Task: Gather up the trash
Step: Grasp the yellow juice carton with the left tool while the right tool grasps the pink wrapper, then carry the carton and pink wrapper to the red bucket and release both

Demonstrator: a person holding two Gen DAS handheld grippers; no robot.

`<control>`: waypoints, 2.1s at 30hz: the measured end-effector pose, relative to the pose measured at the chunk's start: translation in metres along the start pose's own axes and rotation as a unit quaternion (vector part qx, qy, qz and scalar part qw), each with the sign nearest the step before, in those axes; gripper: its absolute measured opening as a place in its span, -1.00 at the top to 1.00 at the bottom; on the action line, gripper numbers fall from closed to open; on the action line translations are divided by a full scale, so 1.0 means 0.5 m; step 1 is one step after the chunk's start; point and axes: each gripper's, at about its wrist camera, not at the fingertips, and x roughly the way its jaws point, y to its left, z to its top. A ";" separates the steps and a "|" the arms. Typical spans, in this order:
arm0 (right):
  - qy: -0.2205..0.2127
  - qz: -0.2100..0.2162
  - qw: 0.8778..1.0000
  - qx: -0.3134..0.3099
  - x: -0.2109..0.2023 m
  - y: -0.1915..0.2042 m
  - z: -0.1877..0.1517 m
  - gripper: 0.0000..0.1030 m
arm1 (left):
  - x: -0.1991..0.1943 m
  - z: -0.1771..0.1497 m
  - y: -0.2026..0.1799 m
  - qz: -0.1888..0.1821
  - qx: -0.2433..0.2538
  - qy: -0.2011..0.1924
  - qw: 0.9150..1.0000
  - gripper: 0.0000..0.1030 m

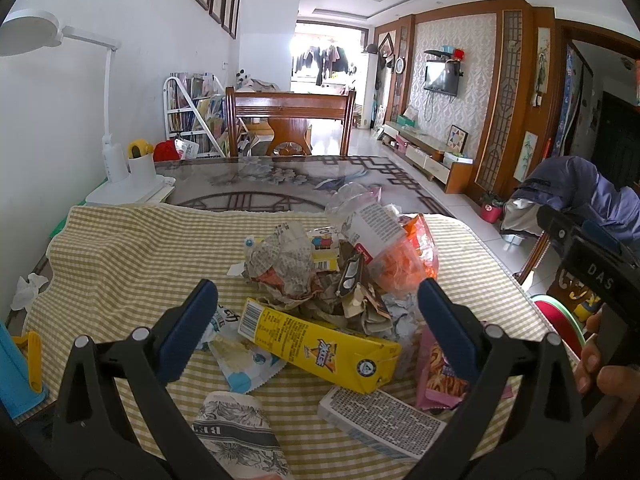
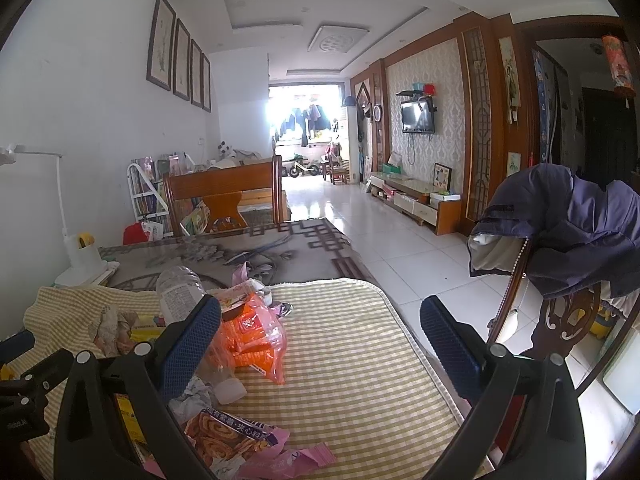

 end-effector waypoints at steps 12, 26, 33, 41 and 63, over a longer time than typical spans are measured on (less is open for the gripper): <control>0.003 0.000 1.000 0.001 0.002 -0.004 -0.008 -0.87 | -0.004 -0.004 0.000 0.017 -0.007 -0.008 1.000 -0.90; 0.039 0.020 0.999 0.002 0.019 0.003 -0.007 -0.87 | 0.057 -0.022 0.030 -0.004 -0.025 0.109 0.994 -0.90; 0.082 0.032 0.996 0.008 0.042 0.008 -0.010 -0.87 | 0.152 -0.042 0.073 -0.071 -0.140 0.183 0.970 -0.81; 0.141 0.059 0.988 -0.012 0.062 0.031 -0.014 -0.87 | 0.186 -0.072 0.136 -0.131 -0.267 0.220 0.929 -0.15; 0.431 0.196 0.858 0.200 0.179 0.000 -0.140 -0.87 | 0.051 0.017 0.086 -0.061 -0.129 0.059 0.988 0.27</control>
